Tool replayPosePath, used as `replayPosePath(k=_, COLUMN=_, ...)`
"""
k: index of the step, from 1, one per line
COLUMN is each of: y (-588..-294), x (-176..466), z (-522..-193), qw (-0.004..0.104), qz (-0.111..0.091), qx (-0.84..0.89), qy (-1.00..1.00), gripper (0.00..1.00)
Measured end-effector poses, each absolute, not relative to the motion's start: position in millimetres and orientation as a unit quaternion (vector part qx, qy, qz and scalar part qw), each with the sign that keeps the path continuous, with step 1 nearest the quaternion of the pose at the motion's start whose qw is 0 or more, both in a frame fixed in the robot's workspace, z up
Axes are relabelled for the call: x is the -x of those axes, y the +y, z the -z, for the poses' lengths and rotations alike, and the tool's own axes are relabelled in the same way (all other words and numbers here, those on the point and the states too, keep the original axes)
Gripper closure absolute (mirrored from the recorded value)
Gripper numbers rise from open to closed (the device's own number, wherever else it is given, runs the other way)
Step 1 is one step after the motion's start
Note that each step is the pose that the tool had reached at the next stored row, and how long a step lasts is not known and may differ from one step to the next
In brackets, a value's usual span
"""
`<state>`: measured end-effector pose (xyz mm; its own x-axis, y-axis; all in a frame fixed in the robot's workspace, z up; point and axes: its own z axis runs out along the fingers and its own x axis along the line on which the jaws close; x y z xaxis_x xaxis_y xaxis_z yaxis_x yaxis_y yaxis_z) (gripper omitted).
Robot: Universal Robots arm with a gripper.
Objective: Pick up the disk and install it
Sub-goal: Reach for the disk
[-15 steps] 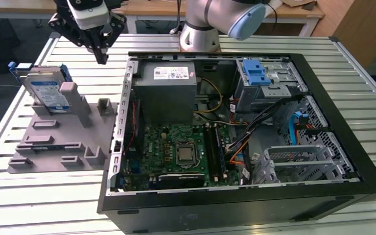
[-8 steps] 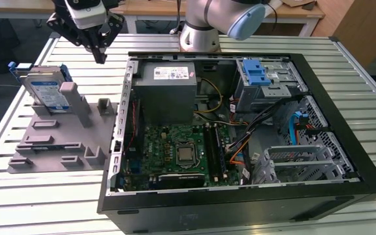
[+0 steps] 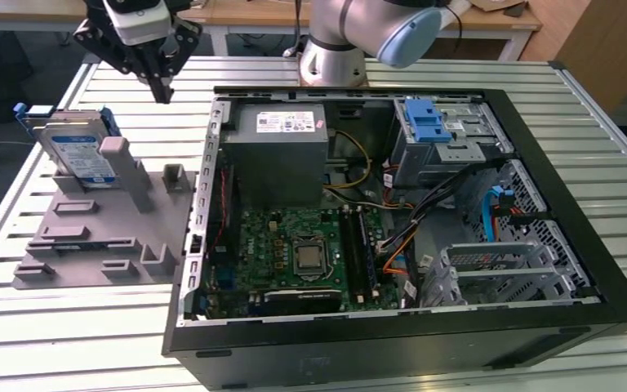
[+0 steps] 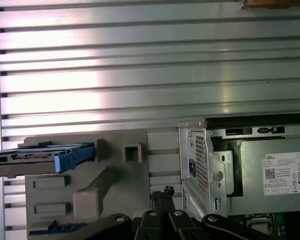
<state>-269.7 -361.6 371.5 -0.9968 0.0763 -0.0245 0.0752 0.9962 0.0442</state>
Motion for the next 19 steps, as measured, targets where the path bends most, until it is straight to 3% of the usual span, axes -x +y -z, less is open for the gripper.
replayPosePath(k=19, y=-348, x=332, z=-368, qw=0.013, qz=-0.022, qx=-0.038, qy=0.999, gripper=0.89)
